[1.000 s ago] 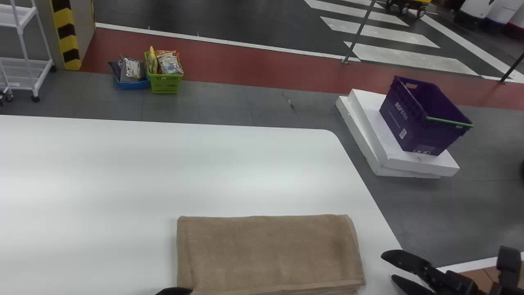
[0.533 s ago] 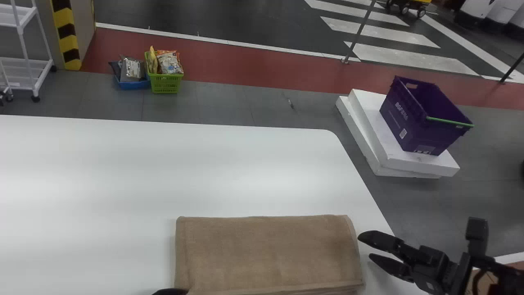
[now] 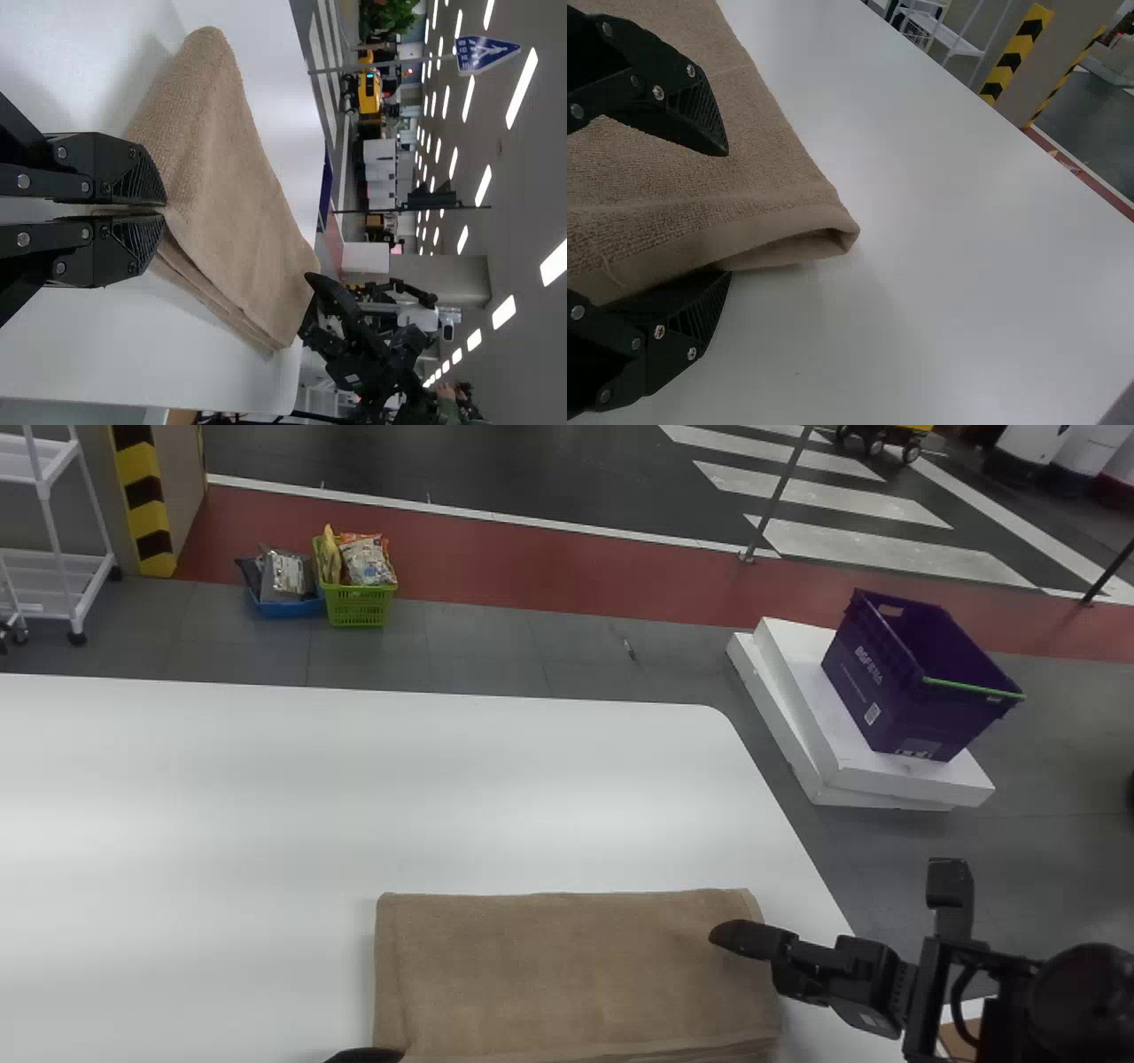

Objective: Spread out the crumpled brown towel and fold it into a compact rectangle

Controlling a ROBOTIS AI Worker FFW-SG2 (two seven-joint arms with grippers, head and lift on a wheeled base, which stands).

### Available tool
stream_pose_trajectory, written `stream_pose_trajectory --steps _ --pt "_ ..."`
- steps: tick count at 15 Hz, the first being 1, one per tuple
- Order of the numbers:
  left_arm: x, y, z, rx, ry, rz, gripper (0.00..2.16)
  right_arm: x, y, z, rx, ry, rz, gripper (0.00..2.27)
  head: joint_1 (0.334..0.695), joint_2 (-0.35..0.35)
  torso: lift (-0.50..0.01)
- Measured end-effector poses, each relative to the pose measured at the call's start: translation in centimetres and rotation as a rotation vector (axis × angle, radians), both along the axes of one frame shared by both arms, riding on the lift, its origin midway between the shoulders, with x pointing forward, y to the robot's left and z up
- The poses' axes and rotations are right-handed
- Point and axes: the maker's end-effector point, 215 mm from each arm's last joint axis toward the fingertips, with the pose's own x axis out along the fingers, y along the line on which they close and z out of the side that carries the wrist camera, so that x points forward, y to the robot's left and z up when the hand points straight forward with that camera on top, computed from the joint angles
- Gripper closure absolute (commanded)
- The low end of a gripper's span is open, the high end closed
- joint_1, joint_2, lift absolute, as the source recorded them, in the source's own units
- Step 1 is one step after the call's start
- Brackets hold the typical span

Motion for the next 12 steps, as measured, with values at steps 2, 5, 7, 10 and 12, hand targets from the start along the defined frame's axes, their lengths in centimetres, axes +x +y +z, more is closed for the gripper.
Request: stream_pose_trajectory --steps 2,5,7,10,12 --pt "-0.1 -0.1 0.0 -0.001 0.001 -0.004 1.06 0.0 0.7 0.2 -0.004 -0.006 0.018 0.67 0.695 -0.35 -0.127" --pt "-0.1 -0.2 0.0 -0.002 0.002 -0.005 1.06 0.0 1.3 0.4 0.001 -0.014 0.034 0.68 0.695 -0.35 -0.127" --pt "-0.1 -0.2 0.0 -0.002 0.003 -0.005 1.06 0.0 1.5 1.0 0.003 -0.029 0.042 0.68 0.695 -0.35 -0.127" --pt "-0.1 -0.2 0.0 -0.002 0.002 -0.005 1.06 0.1 1.7 2.6 0.01 -0.072 0.056 0.68 0.695 -0.35 -0.127" --pt "-0.2 -0.3 0.0 -0.003 0.001 -0.007 1.06 0.3 2.2 3.7 0.014 -0.101 0.072 0.71 0.695 -0.35 -0.127"
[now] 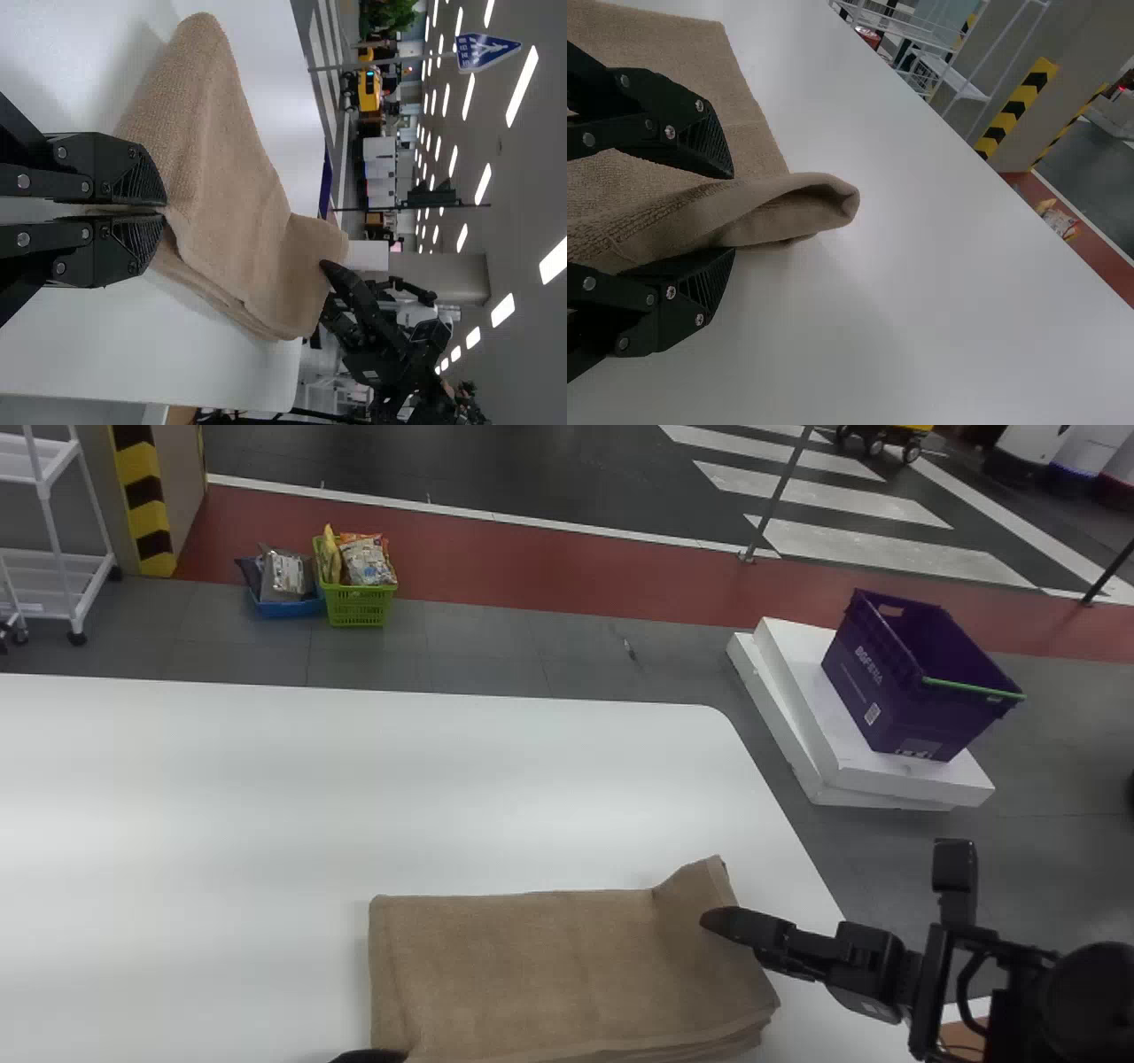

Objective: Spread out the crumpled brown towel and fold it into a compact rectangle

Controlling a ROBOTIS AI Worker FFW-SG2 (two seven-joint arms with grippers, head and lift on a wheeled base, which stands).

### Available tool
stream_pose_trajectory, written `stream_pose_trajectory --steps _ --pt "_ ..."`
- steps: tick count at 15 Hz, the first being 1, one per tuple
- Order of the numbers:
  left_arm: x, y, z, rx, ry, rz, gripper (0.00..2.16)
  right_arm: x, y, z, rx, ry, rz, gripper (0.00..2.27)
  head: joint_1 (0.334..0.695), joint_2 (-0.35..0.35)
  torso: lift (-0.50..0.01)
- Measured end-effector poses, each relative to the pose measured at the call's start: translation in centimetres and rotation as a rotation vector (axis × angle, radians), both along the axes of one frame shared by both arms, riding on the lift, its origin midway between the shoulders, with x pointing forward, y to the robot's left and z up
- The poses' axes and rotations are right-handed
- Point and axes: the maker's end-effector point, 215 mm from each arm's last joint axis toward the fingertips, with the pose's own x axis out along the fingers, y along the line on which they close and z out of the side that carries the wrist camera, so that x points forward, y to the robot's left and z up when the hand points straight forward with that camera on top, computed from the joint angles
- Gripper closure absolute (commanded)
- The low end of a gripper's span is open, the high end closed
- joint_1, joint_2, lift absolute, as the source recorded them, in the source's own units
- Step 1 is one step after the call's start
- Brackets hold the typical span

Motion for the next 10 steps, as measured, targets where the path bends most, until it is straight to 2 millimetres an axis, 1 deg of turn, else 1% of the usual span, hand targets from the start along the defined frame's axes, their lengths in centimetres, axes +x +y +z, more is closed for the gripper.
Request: stream_pose_trajectory --steps 1,2,4,5,6,7,10 --pt "0.0 -0.1 0.0 -0.001 0.0 -0.002 1.06 0.1 0.4 0.3 0.002 -0.01 0.009 0.93 0.695 -0.35 -0.127" --pt "-0.1 -0.2 0.1 -0.002 -0.001 -0.003 1.06 0.1 0.7 0.5 0.004 -0.015 0.016 0.99 0.695 -0.35 -0.127" --pt "-0.1 -0.2 0.1 -0.002 -0.001 -0.005 1.06 0.1 0.8 0.3 0.003 -0.011 0.019 0.98 0.695 -0.35 -0.127" --pt "-0.1 -0.2 0.1 -0.001 -0.002 -0.005 1.06 0.0 0.7 0.1 -0.001 -0.005 0.016 0.71 0.695 -0.35 -0.127" --pt "-0.1 -0.2 0.1 -0.001 -0.002 -0.005 1.06 -0.1 0.4 0.0 -0.003 -0.001 0.01 0.54 0.695 -0.35 -0.127" --pt "-0.1 -0.2 0.1 0.0 -0.003 -0.006 1.06 -0.4 -0.1 -0.1 -0.003 0.001 -0.002 0.48 0.695 -0.35 -0.127" --pt "-0.2 -0.3 0.1 0.001 -0.002 -0.009 1.06 -1.4 -1.9 0.0 -0.01 0.002 -0.039 0.48 0.695 -0.35 -0.127"
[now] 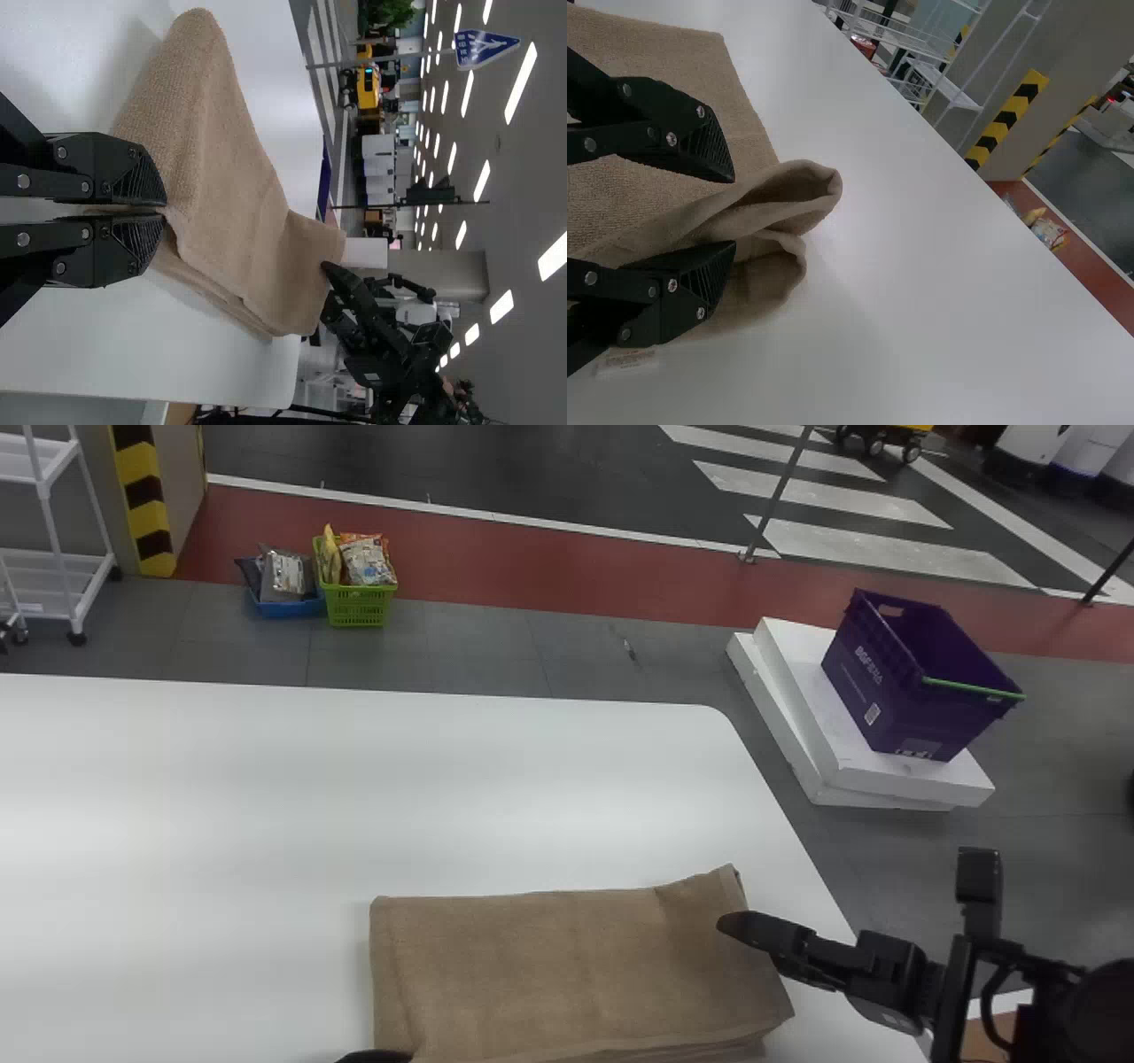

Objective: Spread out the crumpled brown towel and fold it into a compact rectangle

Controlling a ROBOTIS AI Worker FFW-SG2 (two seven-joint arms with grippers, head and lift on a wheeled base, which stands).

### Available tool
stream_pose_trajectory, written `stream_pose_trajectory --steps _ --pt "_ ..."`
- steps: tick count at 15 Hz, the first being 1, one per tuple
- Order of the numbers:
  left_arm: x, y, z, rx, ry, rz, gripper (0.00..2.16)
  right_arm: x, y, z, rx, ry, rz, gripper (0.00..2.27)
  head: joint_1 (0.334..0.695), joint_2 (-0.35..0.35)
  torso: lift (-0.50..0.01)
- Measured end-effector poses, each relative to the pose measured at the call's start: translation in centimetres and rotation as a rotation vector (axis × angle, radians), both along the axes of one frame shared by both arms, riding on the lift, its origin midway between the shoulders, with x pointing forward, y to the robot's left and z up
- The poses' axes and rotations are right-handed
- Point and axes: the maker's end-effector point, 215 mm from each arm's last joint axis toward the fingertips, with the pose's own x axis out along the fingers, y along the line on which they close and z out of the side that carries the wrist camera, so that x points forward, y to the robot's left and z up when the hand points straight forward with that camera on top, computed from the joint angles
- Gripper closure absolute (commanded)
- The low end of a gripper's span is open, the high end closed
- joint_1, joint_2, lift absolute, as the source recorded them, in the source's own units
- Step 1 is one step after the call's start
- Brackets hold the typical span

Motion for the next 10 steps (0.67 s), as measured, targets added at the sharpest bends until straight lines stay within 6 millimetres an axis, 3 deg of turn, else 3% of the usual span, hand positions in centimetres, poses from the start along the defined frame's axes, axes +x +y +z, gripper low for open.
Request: stream_pose_trajectory --steps 10 --pt "-0.2 -0.2 -0.2 0.007 0.003 -0.008 1.06 -1.3 -2.1 -1.8 -0.047 0.061 -0.032 0.48 0.695 -0.35 -0.127"
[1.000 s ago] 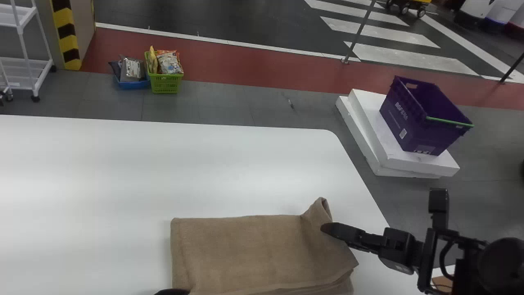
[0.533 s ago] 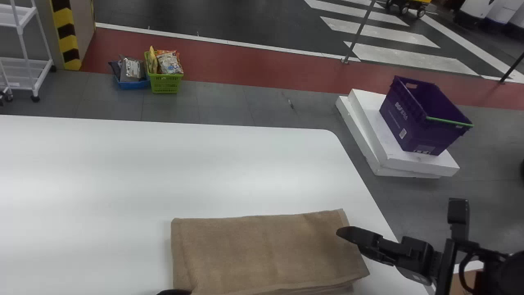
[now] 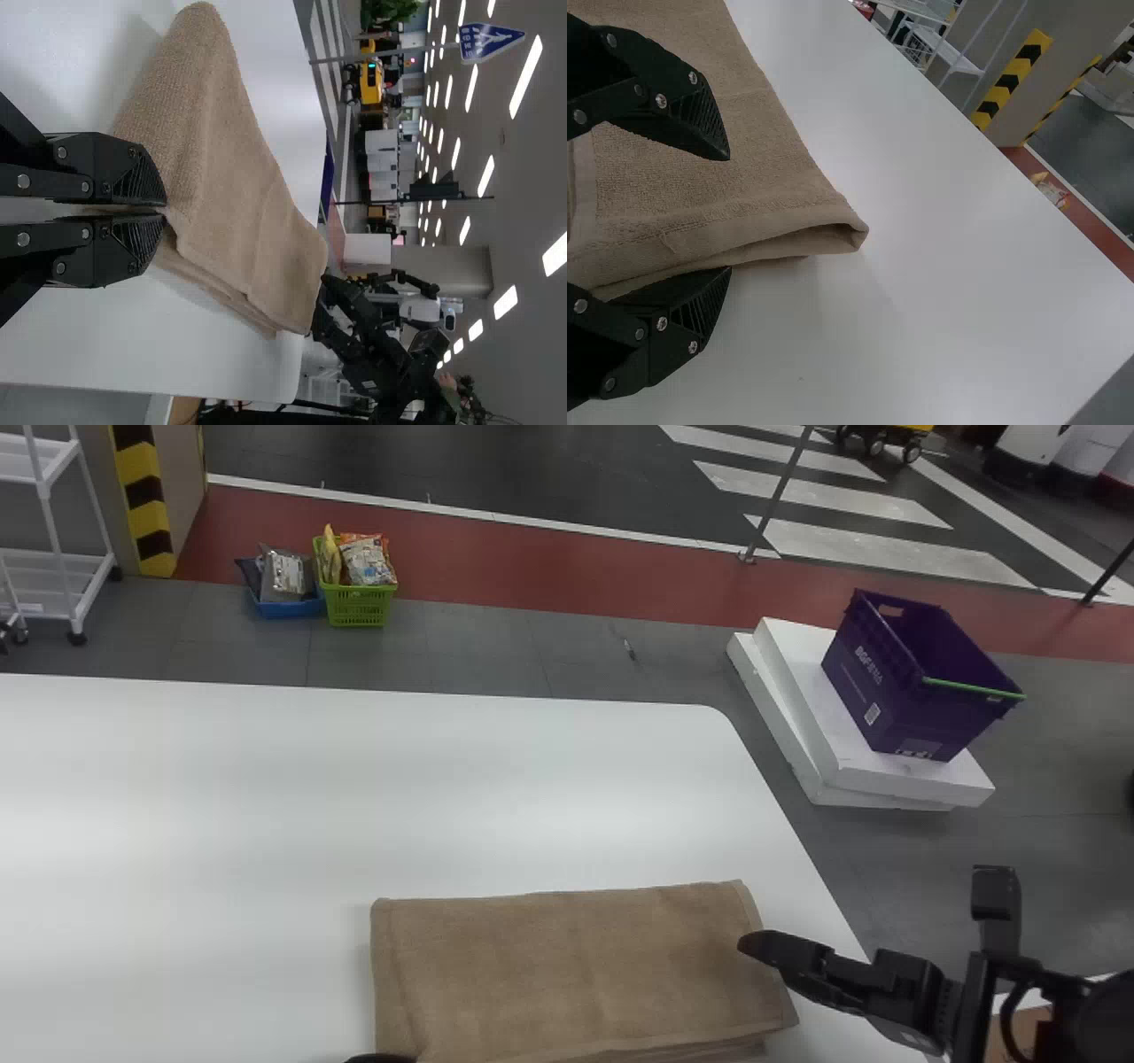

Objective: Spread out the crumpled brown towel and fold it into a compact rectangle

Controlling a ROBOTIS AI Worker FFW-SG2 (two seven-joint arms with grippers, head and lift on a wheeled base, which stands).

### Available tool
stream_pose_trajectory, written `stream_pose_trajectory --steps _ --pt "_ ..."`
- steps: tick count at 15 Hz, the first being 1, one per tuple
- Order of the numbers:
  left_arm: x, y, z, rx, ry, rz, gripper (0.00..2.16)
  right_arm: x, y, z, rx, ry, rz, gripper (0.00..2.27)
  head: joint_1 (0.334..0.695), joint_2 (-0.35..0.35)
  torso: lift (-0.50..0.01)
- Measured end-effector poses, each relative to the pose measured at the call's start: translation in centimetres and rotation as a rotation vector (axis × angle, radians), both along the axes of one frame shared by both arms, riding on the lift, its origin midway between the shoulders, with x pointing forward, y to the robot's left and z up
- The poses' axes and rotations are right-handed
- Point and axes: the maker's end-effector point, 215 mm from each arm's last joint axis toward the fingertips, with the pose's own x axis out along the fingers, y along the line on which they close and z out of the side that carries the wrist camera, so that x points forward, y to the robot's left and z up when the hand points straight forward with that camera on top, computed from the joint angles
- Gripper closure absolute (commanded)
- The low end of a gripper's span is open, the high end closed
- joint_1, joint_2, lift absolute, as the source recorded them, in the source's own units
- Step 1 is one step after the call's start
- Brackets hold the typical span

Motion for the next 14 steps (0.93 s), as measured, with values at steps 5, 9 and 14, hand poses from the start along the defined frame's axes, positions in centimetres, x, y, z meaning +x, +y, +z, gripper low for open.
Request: stream_pose_trajectory --steps 5,9,14 --pt "0.1 -0.1 -0.1 -0.001 0.002 -0.002 1.06 0.4 1.3 -1.9 -0.014 0.054 0.032 0.49 0.695 -0.35 -0.127" --pt "0.1 0.2 -0.2 0.0 0.004 0.0 1.06 1.2 3.1 -3.2 -0.023 0.089 0.076 0.81 0.695 -0.35 -0.127" --pt "0.1 0.3 -0.3 -0.001 0.005 0.003 1.06 1.3 4.2 -1.9 0.04 0.04 0.095 1.06 0.695 -0.35 -0.127"
